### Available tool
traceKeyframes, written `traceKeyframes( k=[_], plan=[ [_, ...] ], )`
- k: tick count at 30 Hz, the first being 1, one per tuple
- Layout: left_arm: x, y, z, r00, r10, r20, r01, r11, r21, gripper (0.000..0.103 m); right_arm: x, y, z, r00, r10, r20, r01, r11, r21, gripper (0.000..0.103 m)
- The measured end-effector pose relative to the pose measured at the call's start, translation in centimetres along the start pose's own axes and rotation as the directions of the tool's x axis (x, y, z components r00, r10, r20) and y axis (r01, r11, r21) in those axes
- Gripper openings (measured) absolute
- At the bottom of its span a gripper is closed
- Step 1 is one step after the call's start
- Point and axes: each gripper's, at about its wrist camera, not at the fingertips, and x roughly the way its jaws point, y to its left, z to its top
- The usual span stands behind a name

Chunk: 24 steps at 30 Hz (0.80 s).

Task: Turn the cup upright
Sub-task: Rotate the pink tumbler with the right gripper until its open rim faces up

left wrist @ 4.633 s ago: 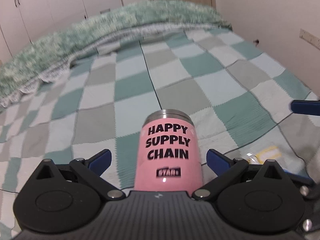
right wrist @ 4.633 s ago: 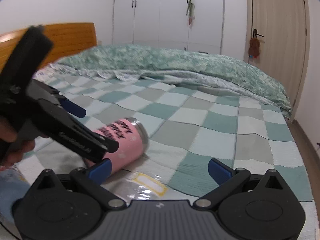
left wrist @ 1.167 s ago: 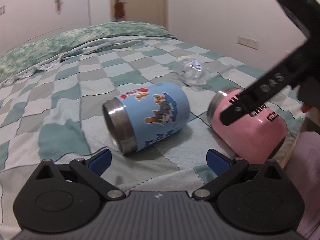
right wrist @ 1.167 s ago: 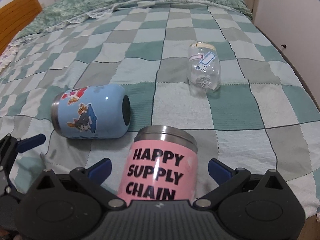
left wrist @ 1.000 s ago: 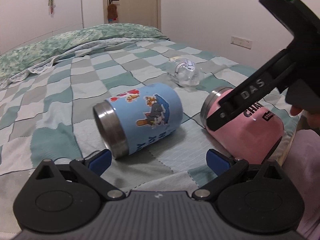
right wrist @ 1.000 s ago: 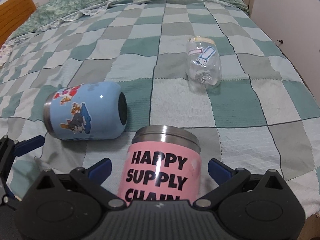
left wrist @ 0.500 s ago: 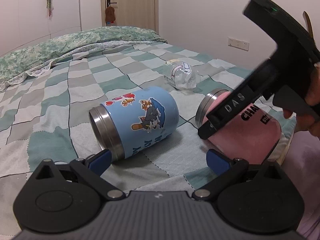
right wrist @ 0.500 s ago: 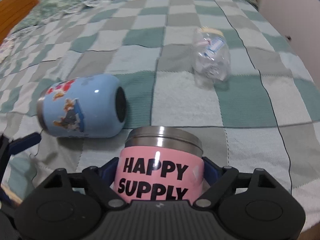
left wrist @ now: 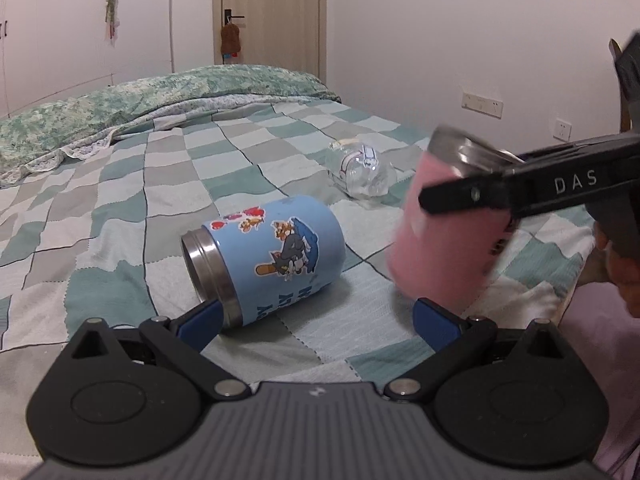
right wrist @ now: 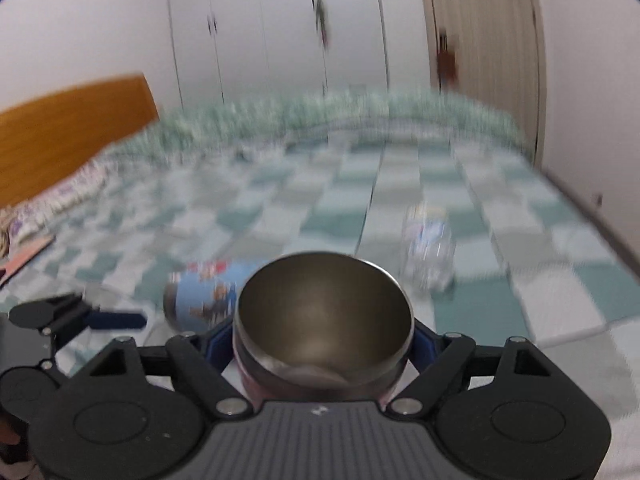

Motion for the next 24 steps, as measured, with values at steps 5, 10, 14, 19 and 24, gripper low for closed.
traceKeyframes(
  k=[5, 10, 14, 19, 24],
  plan=[
    [-0.7, -0.5, 0.3, 0.999, 0.028, 0.019, -0.027, 0.999, -0.018, 0.103, -0.1, -0.2, 0.0, 0.986, -0.037, 0.16, 0.049, 0.996, -0.073, 0.083],
    [-1.0, -0.6, 0.4, 0.998, 0.055, 0.02, -0.054, 0.998, -0.038, 0.103, 1.1, -0.5, -0.1, 0.99, -0.034, 0.137, 0.047, 0.995, -0.086, 0.083],
    [-0.9, -0.7, 0.4, 0.997, 0.068, 0.026, -0.066, 0.996, -0.057, 0.103, 3.7, -1.1, -2.3, 0.995, -0.031, 0.093, 0.039, 0.996, -0.083, 0.083],
    [-0.9, -1.0, 0.2, 0.997, 0.079, 0.014, -0.078, 0.995, -0.07, 0.103, 4.0, -0.5, -2.8, 0.993, -0.03, 0.116, 0.043, 0.994, -0.105, 0.084],
    [-1.0, -1.2, -0.1, 0.995, 0.094, 0.008, -0.094, 0.992, -0.08, 0.103, 3.8, -0.8, -3.2, 0.992, -0.02, 0.128, 0.032, 0.996, -0.088, 0.084]
  ],
)
